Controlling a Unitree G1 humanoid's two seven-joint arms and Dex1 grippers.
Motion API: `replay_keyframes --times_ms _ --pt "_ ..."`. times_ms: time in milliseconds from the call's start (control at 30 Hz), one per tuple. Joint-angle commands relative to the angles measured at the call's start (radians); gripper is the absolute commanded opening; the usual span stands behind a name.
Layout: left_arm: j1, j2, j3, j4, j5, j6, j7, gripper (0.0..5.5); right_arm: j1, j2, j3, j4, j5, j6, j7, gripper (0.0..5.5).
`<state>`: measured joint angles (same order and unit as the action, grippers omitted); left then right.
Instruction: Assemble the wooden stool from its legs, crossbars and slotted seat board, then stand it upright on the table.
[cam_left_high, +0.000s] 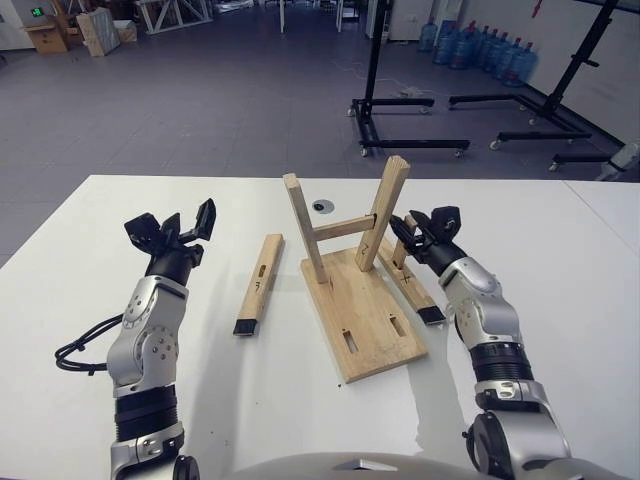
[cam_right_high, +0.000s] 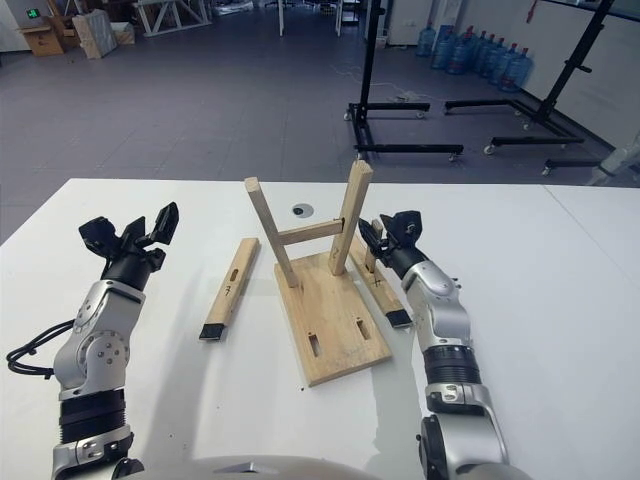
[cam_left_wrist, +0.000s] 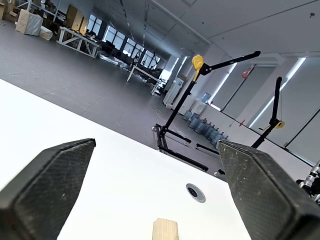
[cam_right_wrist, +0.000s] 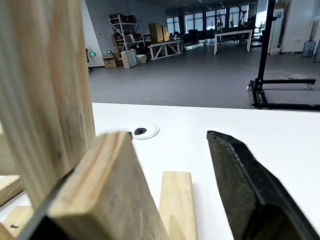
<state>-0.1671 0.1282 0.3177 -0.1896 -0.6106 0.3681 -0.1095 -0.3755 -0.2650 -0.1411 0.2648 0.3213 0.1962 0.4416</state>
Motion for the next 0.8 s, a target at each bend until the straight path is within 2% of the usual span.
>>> replay_keyframes --times_ms 33,133,233,300,433,500,600,667,800 --pt "-0.014 0.011 -0.004 0.010 0.010 0.002 -0.008 4.44 0.040 -0.063 -0.056 -0.231 0.132 0.164 0.041 3.52" --pt "-0.015 0.011 -0.004 0.012 0.012 0.000 -0.011 4.44 -0.016 -0.054 -0.145 -0.371 0.304 0.295 -0.014 3.52" --pt "-0.018 0.010 -0.008 0.011 0.014 0.001 -0.012 4.44 -0.153 -0.009 -0.228 -0.426 0.392 0.357 -0.212 3.52" --pt "-0.017 0.010 -0.009 0.009 0.014 0.002 -0.011 4.44 -0.203 0.020 -0.225 -0.442 0.359 0.371 -0.341 3.52" --pt "-0.013 0.008 -0.007 0.005 0.016 0.004 -0.004 4.44 -0.280 0.079 -0.170 -0.417 0.161 0.370 -0.630 3.52" --pt "-0.014 0.004 -0.011 0.006 0.019 0.004 -0.002 4.44 -0.279 0.097 -0.109 -0.401 0.063 0.386 -0.705 3.52" --pt "-0.014 0.003 -0.012 0.009 0.021 0.003 -0.001 4.44 -0.233 0.065 -0.062 -0.377 -0.012 0.411 -0.693 3.52" --pt "-0.005 0.003 -0.008 0.008 0.021 0.001 -0.001 4.44 -0.229 -0.009 -0.060 -0.368 -0.012 0.483 -0.621 3.52" --pt "-0.003 0.004 -0.007 0.012 0.022 0.001 -0.003 4.44 -0.226 -0.265 -0.050 -0.374 0.049 0.721 -0.358 3.52"
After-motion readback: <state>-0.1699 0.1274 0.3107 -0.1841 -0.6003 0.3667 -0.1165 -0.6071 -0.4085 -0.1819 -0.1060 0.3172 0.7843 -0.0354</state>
